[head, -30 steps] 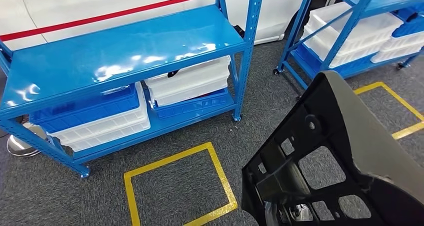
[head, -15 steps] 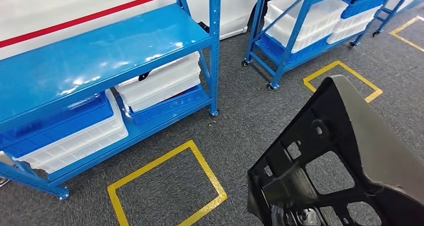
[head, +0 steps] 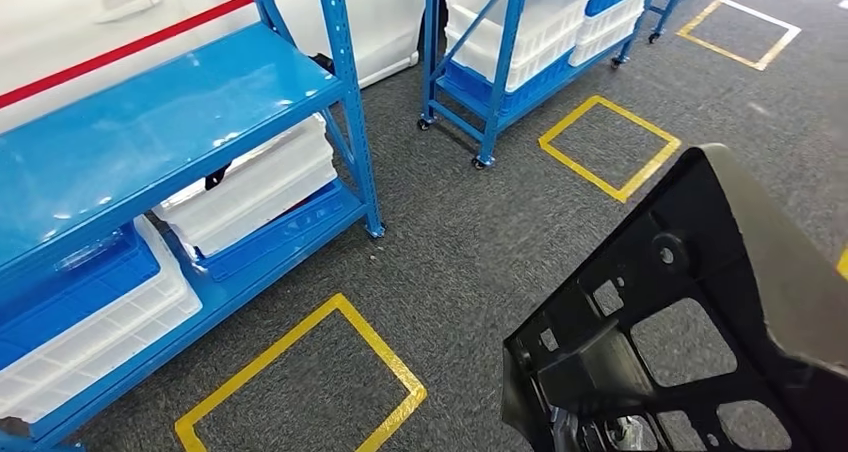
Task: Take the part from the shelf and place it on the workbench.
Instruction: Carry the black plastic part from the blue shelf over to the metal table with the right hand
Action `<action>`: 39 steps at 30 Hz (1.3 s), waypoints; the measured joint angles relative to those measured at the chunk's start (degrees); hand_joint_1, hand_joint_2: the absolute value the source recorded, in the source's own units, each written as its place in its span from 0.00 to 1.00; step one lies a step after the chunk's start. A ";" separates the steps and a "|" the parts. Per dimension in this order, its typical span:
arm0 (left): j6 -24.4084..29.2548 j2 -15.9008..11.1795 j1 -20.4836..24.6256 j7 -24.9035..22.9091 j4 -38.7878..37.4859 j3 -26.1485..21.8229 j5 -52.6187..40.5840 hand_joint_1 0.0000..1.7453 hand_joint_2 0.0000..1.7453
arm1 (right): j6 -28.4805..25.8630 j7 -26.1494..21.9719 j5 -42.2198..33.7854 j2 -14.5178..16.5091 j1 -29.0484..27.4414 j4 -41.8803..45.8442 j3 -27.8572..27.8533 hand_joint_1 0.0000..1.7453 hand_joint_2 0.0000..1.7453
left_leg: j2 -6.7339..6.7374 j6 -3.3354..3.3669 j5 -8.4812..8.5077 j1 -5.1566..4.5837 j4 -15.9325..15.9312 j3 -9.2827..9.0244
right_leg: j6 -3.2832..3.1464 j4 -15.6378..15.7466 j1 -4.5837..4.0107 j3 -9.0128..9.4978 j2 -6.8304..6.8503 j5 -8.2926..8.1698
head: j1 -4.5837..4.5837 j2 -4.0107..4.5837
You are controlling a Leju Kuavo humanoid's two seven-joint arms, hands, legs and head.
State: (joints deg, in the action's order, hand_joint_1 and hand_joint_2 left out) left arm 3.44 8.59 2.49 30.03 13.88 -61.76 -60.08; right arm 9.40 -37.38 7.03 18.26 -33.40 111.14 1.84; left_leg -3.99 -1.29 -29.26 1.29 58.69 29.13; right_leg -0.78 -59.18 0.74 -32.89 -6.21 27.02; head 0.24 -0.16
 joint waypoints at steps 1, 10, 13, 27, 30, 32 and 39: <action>-0.01 0.00 0.02 0.01 0.00 -0.02 -0.03 0.00 0.00 | 0.18 -0.01 0.09 0.17 -0.02 0.04 -0.23 1.00 1.00 | -0.16 0.23 -0.22 -0.12 -0.29 -0.07 | 0.45 -0.07 0.01 -0.32 -0.59 -0.17 | -0.03 0.00; -0.15 0.04 0.00 0.19 0.00 -0.09 -0.31 0.00 0.00 | 1.37 -0.06 0.62 0.76 -0.12 0.28 -2.02 1.00 1.00 | 6.80 2.56 0.81 -0.70 -1.13 0.35 | 1.99 -15.60 0.05 -8.22 5.83 6.90 | 0.64 0.00; -0.18 0.07 0.21 0.22 0.00 -0.08 -0.51 0.00 0.00 | 1.41 -0.06 0.62 0.77 -0.12 0.27 -2.19 1.00 1.00 | 8.84 2.36 0.54 -0.82 -1.07 0.07 | 1.56 -6.32 -0.09 -2.73 7.68 2.37 | 0.64 0.00; -0.18 0.11 0.38 0.49 0.00 -0.12 -1.05 0.00 0.00 | 2.15 -0.10 1.56 1.71 -0.06 0.57 -2.65 1.00 1.00 | 4.04 0.03 -4.78 -0.66 11.81 4.96 | -1.48 0.61 -0.46 0.23 2.63 0.06 | 0.24 0.00; -0.18 0.04 0.42 0.48 0.00 -0.16 -1.16 0.00 0.00 | 2.25 -0.10 1.79 1.82 0.04 0.57 -2.65 1.00 1.00 | 0.22 0.58 0.06 -0.50 1.25 0.82 | -0.95 0.05 -0.43 -0.12 0.39 0.06 | 0.26 0.00; -0.18 0.00 0.47 0.48 0.00 -0.21 -1.22 0.00 0.00 | 2.21 -0.10 1.93 1.86 0.08 0.57 -2.65 1.00 1.00 | -0.64 0.89 0.15 -0.65 -0.23 0.37 | -0.16 -0.10 -0.25 -0.69 -0.89 -0.22 | 0.28 0.00; -0.17 -0.02 0.40 0.43 0.00 -0.31 -1.53 0.00 0.00 | 2.18 -0.09 2.24 1.91 0.06 0.49 -2.66 1.00 1.00 | 4.90 2.85 1.14 -0.81 -1.37 0.45 | 1.29 -13.11 -0.22 -7.39 5.35 6.64 | 0.93 0.00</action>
State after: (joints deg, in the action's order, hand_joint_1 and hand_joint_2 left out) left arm 3.26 8.57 2.89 30.46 13.88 -62.07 -61.60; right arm 11.58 -37.47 9.27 20.17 -33.34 111.63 -0.81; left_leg 0.91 1.56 -28.12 0.48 57.32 29.58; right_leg 0.50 -72.29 0.52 -40.28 -0.86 33.66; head 1.16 -0.16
